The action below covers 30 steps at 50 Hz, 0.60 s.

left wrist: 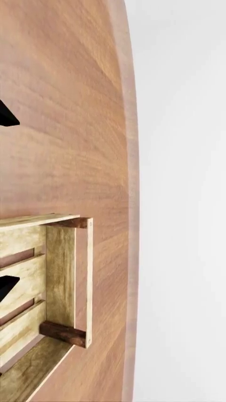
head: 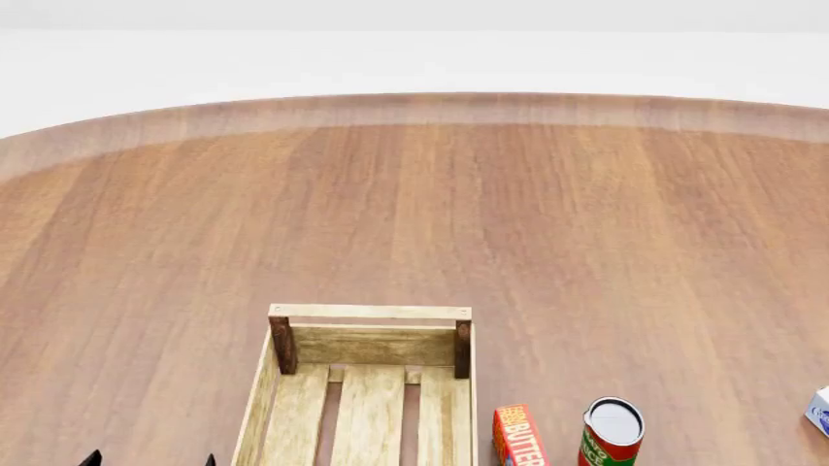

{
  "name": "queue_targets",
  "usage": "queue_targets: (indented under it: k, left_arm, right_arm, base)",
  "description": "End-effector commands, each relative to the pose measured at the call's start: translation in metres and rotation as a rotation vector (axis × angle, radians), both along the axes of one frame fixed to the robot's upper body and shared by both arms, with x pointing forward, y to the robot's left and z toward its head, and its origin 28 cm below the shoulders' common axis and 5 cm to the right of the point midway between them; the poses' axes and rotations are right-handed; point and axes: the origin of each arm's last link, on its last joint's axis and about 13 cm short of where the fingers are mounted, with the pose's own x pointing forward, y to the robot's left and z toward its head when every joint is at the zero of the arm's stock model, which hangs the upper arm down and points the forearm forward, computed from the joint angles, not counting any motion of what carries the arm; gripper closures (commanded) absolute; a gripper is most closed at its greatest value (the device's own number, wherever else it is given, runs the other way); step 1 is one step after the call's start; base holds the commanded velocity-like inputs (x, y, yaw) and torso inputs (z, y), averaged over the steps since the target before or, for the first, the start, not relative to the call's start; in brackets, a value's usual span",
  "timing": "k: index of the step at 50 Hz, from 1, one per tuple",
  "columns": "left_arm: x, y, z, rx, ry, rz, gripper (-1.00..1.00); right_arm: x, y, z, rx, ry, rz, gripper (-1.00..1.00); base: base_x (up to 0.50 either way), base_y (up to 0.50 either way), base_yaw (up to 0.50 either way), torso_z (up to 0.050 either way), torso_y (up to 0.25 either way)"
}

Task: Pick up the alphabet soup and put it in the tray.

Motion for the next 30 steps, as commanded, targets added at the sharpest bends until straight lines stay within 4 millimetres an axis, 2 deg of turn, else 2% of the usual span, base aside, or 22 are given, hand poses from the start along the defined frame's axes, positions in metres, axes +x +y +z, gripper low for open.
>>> queue_targets:
  k: [1,10,21,30]
  left_arm:
    - [0.000,0.000,0.000,0.001,-0.001,0.000,-1.00]
    - [0.000,0.000,0.001,0.000,-0.002,0.000,-1.00]
    - [0.000,0.000,0.001,0.001,-0.003,0.000,-1.00]
    - [0.000,0.000,0.001,0.000,-0.003,-0.001,-1.00]
  right_arm:
    - [-0.005,0.022,0.033,-0.030,-0.126,0.151,1.00]
    - [-0.002,0.039,0.056,-0.040,-0.214,0.260,1.00]
    - [0.002,0.051,0.072,-0.057,-0.281,0.337,1.00]
    - [0.015,0.060,0.086,-0.046,-0.315,0.387,1.00]
  base:
    - [0.00,0.00,0.00,0.000,0.000]
    - [0.00,0.00,0.00,0.000,0.000]
    - [0.00,0.00,0.00,0.000,0.001]
    - [0.00,0.00,0.00,0.000,0.000]
